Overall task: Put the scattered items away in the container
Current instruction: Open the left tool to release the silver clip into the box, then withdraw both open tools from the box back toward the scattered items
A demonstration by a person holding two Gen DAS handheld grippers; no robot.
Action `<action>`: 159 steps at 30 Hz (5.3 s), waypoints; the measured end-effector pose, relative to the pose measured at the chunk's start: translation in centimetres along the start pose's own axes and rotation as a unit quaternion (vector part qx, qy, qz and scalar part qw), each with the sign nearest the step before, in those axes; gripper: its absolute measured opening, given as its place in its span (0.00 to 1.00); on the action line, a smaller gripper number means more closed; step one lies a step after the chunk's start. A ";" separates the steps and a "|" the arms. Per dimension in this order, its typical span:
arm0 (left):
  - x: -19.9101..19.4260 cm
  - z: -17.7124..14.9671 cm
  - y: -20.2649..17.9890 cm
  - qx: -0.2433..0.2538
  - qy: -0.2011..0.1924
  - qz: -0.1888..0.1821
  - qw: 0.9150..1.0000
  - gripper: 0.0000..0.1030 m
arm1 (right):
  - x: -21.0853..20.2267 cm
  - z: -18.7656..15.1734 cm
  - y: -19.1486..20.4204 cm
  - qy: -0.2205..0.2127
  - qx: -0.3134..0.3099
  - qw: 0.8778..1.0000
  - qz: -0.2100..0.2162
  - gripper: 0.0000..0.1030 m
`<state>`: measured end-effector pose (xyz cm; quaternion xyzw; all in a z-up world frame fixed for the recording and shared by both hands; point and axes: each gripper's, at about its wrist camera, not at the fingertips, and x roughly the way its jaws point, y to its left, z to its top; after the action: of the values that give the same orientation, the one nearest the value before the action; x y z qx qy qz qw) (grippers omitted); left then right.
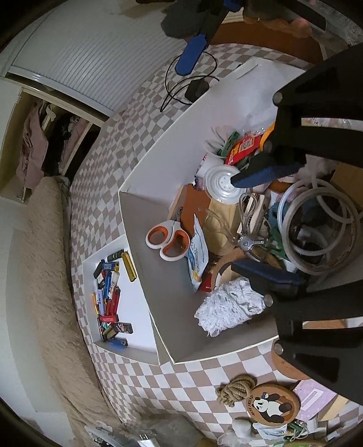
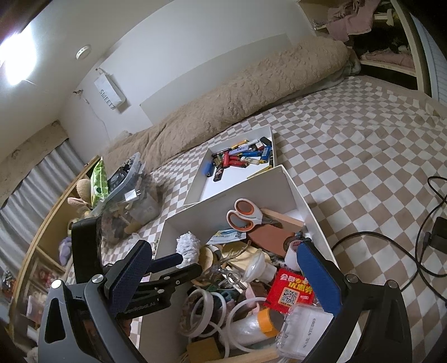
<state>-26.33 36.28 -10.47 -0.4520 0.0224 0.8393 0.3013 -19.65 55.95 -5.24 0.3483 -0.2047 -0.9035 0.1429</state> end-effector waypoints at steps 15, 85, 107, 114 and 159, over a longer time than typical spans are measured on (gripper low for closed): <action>-3.3 -0.6 -0.3 0.003 -0.024 0.001 1.000 0.61 | -2.1 -0.5 1.4 -0.014 -0.005 1.000 -0.015 1.00; -18.0 -7.9 6.9 -0.037 -0.114 0.061 0.991 1.00 | -3.2 -8.4 13.4 -0.035 -0.134 0.984 -0.113 1.00; -26.7 -13.2 17.5 -0.098 -0.147 0.139 0.974 1.00 | 2.4 -10.9 24.5 -0.004 -0.178 0.984 -0.028 1.00; -28.7 -14.6 20.1 -0.107 -0.155 0.157 0.970 1.00 | 3.2 -11.2 26.6 -0.006 -0.178 0.984 -0.011 1.00; -16.2 -27.9 32.4 -0.118 0.001 0.242 0.963 1.00 | 18.6 -20.0 26.3 0.145 -0.182 0.972 0.038 1.00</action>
<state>-15.96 -6.73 -22.08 -0.4664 0.0326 0.8833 0.0339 -16.13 20.02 -16.96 0.4354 -0.0272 -0.8595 0.2665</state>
